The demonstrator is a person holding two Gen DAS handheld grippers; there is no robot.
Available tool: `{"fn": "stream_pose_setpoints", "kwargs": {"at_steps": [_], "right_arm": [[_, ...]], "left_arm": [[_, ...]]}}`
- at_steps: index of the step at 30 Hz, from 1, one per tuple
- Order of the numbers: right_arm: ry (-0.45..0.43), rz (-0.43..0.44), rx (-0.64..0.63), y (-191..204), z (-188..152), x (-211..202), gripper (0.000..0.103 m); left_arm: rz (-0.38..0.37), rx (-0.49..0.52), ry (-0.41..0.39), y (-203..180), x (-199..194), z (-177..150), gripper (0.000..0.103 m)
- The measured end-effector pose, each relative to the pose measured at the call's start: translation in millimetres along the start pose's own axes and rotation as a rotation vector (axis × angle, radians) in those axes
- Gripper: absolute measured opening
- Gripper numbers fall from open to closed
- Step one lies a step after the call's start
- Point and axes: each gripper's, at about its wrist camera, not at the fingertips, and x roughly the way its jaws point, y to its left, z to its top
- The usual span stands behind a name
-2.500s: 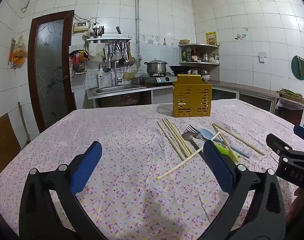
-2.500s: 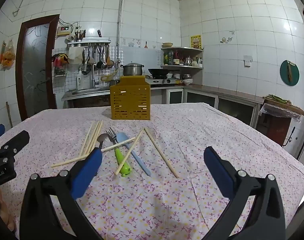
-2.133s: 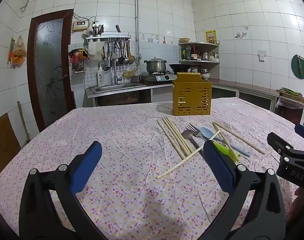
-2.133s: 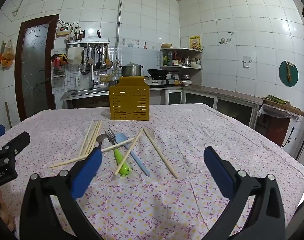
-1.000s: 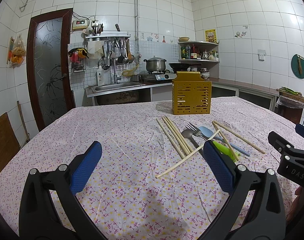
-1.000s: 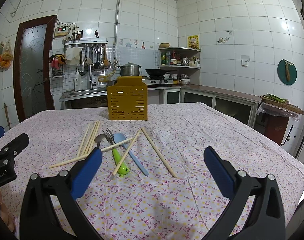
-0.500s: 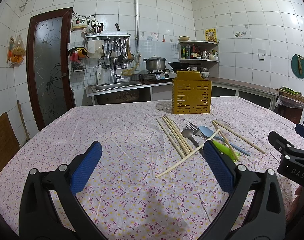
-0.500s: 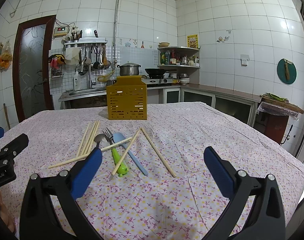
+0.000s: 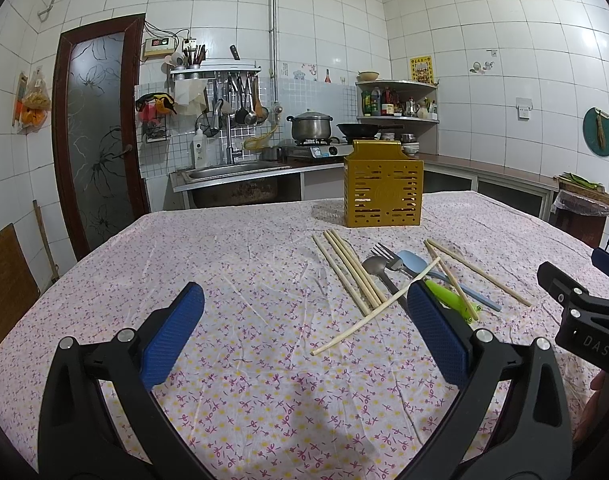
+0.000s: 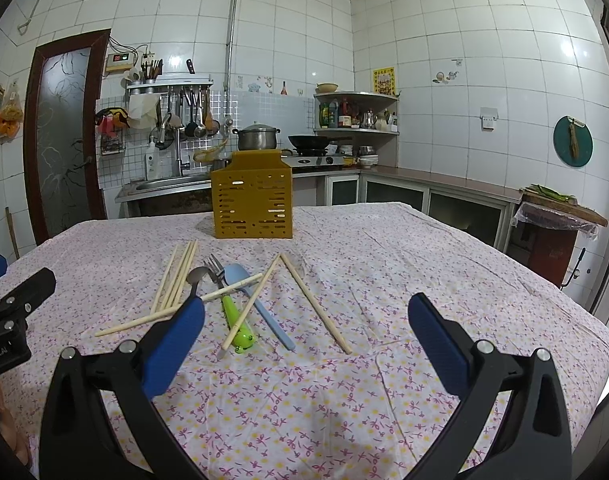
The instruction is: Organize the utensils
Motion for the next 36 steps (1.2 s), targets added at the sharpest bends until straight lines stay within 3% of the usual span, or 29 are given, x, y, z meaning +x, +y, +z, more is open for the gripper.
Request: {"fn": "stream_pose_setpoints", "kwargs": {"at_steps": [24, 33, 36], "right_arm": [[-0.004, -0.010, 0.006, -5, 0, -3, 0.099], [0.066, 0.061, 0.000, -7, 16, 12, 0.099], [0.047, 0.056, -0.059, -2, 28, 21, 0.099]], "left_arm": [[-0.009, 0.002, 0.015, -3, 8, -8, 0.098], [0.013, 0.037, 0.098, -4, 20, 4, 0.098], [0.004, 0.050, 0.109, -5, 25, 18, 0.098]]}}
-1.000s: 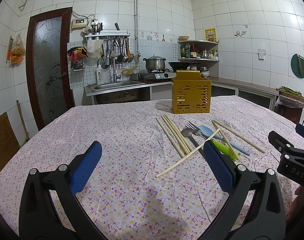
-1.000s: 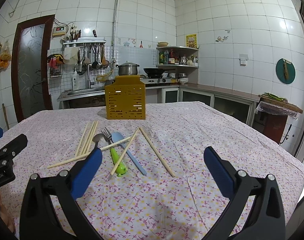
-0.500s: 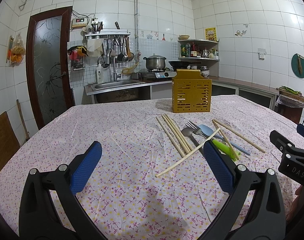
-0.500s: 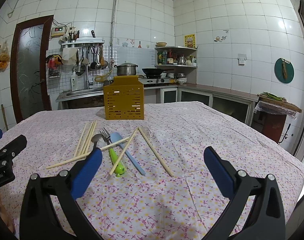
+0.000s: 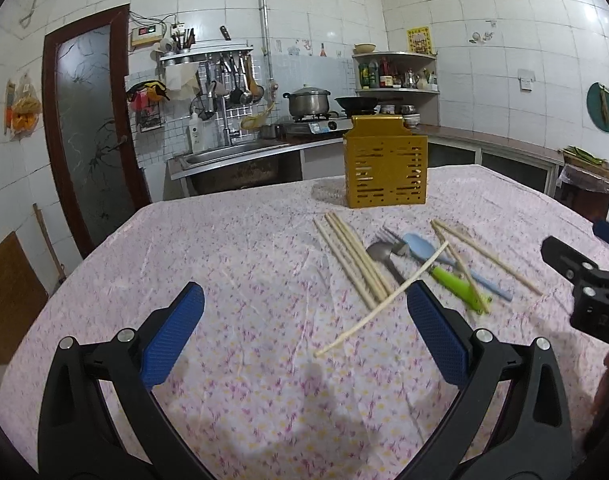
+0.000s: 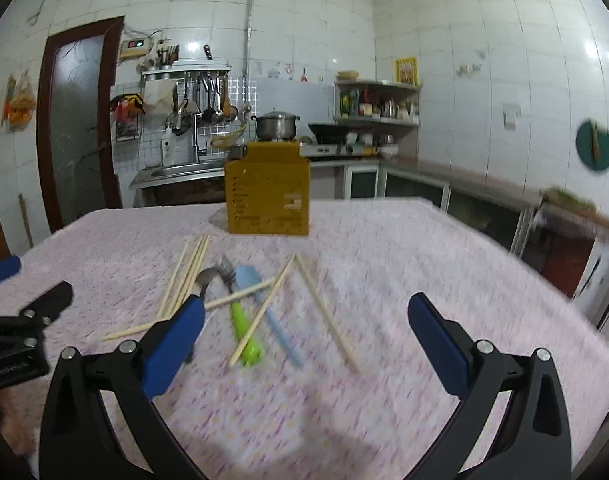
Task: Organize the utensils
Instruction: 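Move the left tool down toward the bundle of wooden chopsticks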
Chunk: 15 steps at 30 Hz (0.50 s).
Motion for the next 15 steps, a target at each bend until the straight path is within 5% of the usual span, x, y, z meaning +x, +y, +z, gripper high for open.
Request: {"fn": "stream_pose_setpoints", "kwargs": {"at_steps": [3, 15], "right_arm": [[-0.034, -0.012, -0.045, 2, 17, 13, 0.099], [0.155, -0.017, -0.044, -4, 43, 113, 0.099]], "left_arm": [[-0.023, 0.005, 0.003, 3, 6, 17, 0.098], [-0.068, -0.042, 0.123, 15, 76, 54, 0.098]]}}
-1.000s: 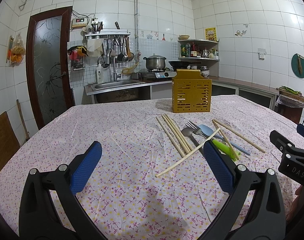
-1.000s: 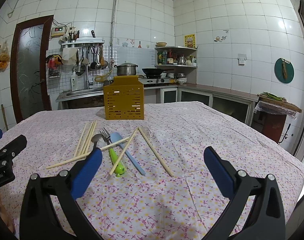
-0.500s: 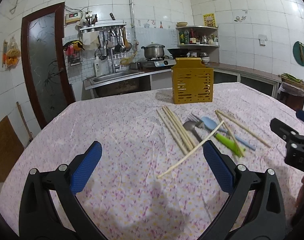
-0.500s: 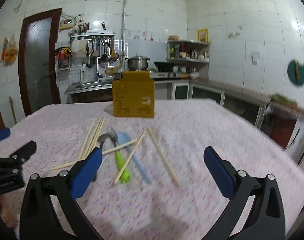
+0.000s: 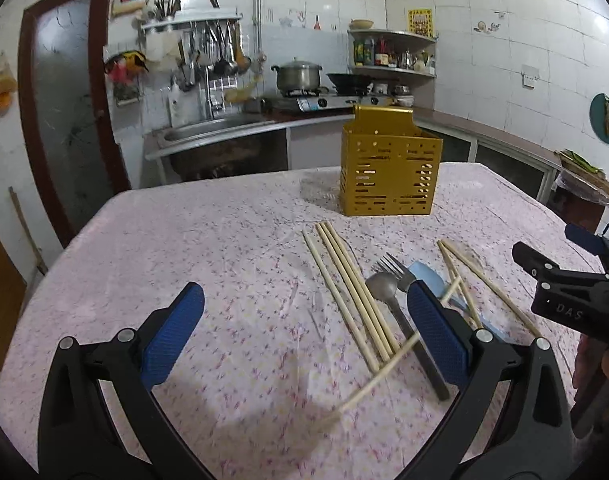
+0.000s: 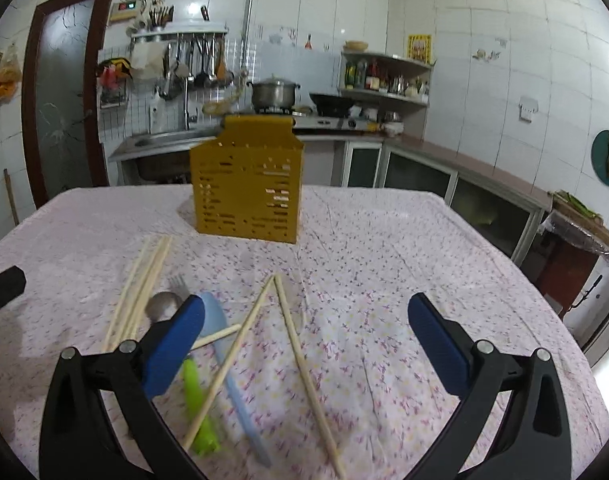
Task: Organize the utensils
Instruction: 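Move the left tool down toward the bundle of wooden chopsticks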
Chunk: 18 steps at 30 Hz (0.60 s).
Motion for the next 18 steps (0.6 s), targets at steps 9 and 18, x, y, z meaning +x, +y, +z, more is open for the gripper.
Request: {"fn": "stream_pose_setpoints", "kwargs": {"at_steps": [9, 18], "right_arm": [[0.128, 0.014, 0.003, -5, 0, 61, 0.099], [0.301, 0.066, -0.003, -5, 3, 117, 0.080]], "left_arm": [[-0.068, -0.058, 0.142, 13, 68, 16, 0.098], [-0.116, -0.102, 0.336, 4, 132, 37, 0.098]]}}
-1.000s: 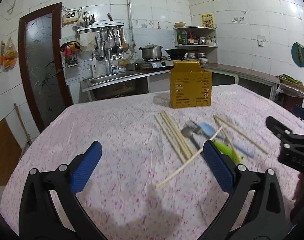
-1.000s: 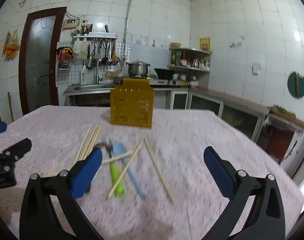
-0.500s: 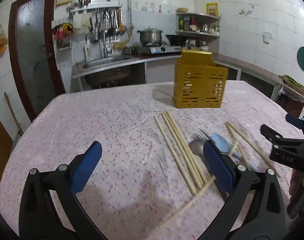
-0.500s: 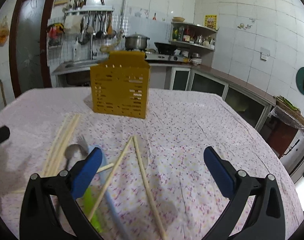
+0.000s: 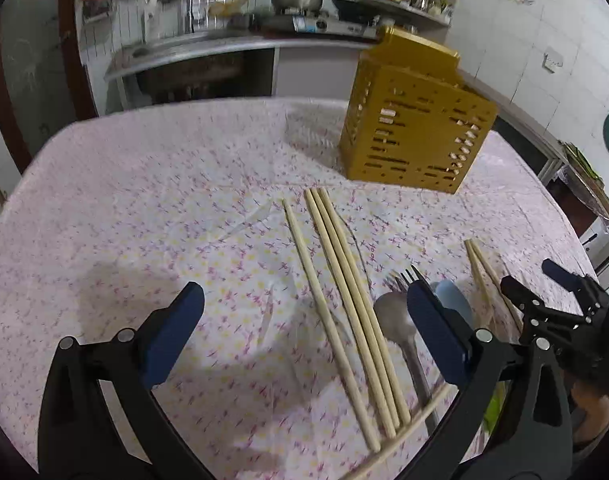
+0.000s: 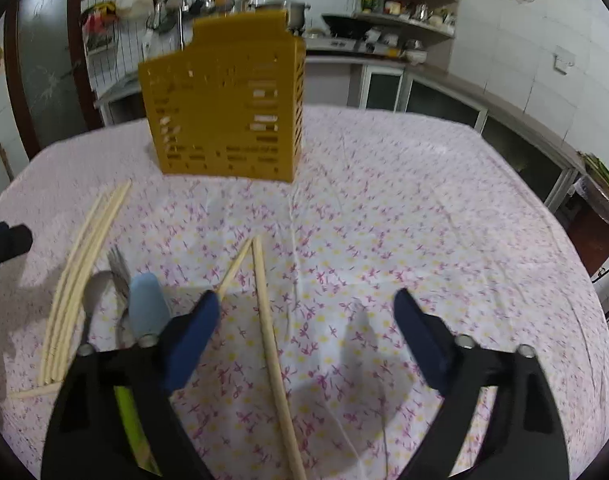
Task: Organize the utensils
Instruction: 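Move the left tool down toward the bundle of wooden chopsticks, then close the left tool on one wooden chopstick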
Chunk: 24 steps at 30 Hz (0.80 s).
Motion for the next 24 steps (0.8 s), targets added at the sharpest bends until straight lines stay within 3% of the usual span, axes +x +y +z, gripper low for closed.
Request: {"fn": "stream_pose_setpoints", "kwargs": {"at_steps": [3, 5, 9, 14, 17, 24], "right_arm": [[0.033, 0.014, -0.007, 0, 1, 11, 0.068], [0.054, 0.026, -0.015, 1, 0, 17, 0.055], [0.068, 0.041, -0.041, 6, 4, 24, 0.049], [0.096, 0.067, -0.071, 13, 14, 30, 0.034], [0.117, 0.076, -0.110, 21, 19, 32, 0.026], [0.155, 0.080, -0.143, 31, 23, 31, 0.022]], "left_arm": [[0.007, 0.008, 0.062, -3, 19, 3, 0.095], [0.011, 0.000, 0.070, -3, 26, 3, 0.085], [0.027, 0.024, 0.093, -10, 38, 6, 0.068], [0.055, 0.013, 0.134, -9, 55, 9, 0.048], [0.029, -0.020, 0.144, -2, 59, 10, 0.047], [0.013, 0.009, 0.159, -4, 68, 13, 0.047]]}}
